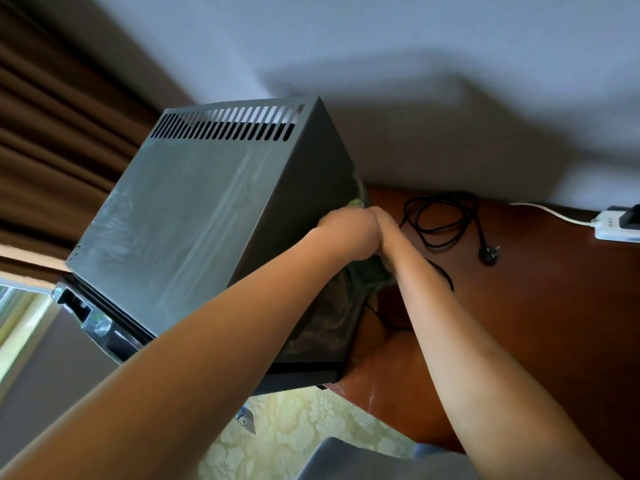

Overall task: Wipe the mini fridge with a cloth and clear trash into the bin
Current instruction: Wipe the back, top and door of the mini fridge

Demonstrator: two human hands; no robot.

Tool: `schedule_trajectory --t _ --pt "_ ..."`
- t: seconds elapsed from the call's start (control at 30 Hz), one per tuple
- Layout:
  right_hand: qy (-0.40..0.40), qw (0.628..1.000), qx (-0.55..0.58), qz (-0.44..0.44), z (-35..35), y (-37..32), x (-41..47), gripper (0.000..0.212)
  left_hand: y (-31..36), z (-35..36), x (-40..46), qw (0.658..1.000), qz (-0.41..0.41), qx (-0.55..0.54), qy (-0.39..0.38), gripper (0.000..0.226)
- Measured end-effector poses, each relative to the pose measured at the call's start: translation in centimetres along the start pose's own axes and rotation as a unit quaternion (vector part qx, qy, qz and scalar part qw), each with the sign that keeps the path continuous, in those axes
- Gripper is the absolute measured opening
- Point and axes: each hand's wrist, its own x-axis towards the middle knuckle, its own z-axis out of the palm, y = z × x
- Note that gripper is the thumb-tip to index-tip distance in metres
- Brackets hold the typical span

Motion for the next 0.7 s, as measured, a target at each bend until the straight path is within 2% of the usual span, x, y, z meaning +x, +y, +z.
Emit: schedule_trajectory --t 0.07,0.1,0.2,0.27,0.33,0.4,0.5,0.53,0.6,0.7 --pt "0.001 0.999 -0.009 0.048 -0.1 -0.9 -0.5 0.024 0.2 -1.0 -0.6 1.000 0.005 0.029 0.002 0.033" --pt "-0.006 0.999 0.009 0.036 -0.1 -1.5 -0.9 0.024 0.2 -1.7 -0.9 0.999 0.005 0.041 0.027 0.030" --pt "-0.071 0.991 0.095 -0.056 0.0 -2.8 -1.5 0.027 0.0 -3.4 -0.7 0.991 0.000 0.039 0.125 0.038" --pt "-0.079 0.985 0.115 -0.103 0.5 -3.1 -0.8 0.031 -0.5 -3.2 0.2 0.989 0.009 0.030 0.143 0.051" --pt "-0.041 0.988 0.101 -0.108 0.6 -2.5 0.1 0.034 -0.7 -1.8 1.3 0.993 0.023 0.019 0.116 0.057" --pt "0.009 0.996 0.035 -0.077 -0.1 -1.4 0.5 0.037 -0.4 0.1 2.2 0.998 0.016 -0.010 0.055 0.056" --pt "0.028 0.999 -0.032 0.029 -1.2 0.2 0.7 0.037 0.3 1.0 2.0 0.999 0.007 -0.007 -0.043 0.040" --pt "0.025 0.998 -0.038 0.054 -1.2 0.2 0.5 0.034 0.4 0.8 1.7 0.999 0.010 0.005 -0.052 0.037" --pt "0.017 0.997 -0.050 0.055 -1.1 -0.4 0.3 0.024 0.4 0.0 0.9 0.999 0.008 0.025 -0.022 0.035" --pt "-0.027 0.999 -0.007 -0.041 -0.5 -1.8 0.4 0.027 0.1 -1.2 0.5 0.998 -0.007 0.025 0.056 0.051"
